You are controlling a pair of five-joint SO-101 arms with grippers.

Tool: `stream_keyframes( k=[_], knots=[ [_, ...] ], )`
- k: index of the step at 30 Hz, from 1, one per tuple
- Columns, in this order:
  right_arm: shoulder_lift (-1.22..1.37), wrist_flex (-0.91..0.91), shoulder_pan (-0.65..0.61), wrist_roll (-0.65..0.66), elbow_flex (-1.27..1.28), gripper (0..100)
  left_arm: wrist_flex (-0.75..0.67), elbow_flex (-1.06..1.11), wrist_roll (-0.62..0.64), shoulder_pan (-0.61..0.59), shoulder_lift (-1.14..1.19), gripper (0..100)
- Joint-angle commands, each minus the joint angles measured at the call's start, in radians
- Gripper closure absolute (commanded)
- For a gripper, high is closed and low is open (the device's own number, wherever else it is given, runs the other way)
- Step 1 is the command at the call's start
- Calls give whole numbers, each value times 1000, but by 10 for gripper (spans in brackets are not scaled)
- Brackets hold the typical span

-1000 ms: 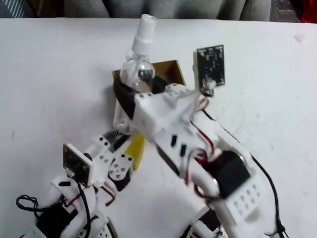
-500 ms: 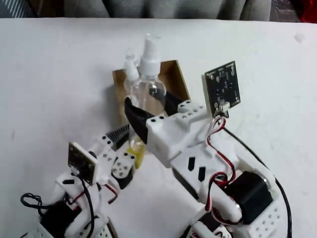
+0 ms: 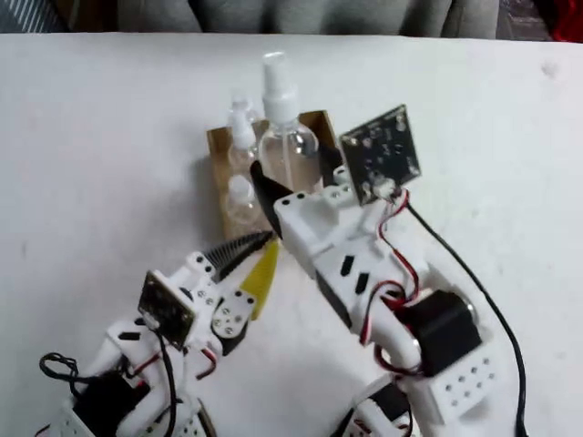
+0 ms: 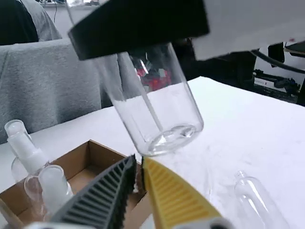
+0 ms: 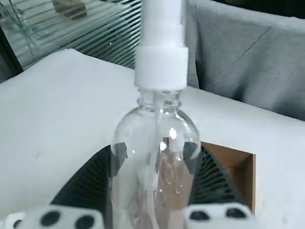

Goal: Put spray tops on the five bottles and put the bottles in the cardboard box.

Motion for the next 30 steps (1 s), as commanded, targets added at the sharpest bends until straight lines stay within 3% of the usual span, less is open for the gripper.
stream_keyframes(
  k=[1, 8, 11, 15, 23, 30],
  knots=[
    [-74, -68, 10, 12, 38, 981, 46, -20, -14, 21, -18, 981],
    [-110, -512, 2, 3, 311, 981, 41, -20, -14, 76, -18, 981],
    [-91, -602, 2, -3, 390, 981, 37, -18, -14, 101, -18, 981],
    [-108, -562, 2, -86, 423, 981, -34, -3, -12, 82, -18, 981],
    [-278, -352, -122, -87, 422, 981, -233, 146, -12, -16, -16, 981],
    [-320, -268, -122, -87, 423, 982, -262, 158, -9, -38, -16, 981]
  ],
)
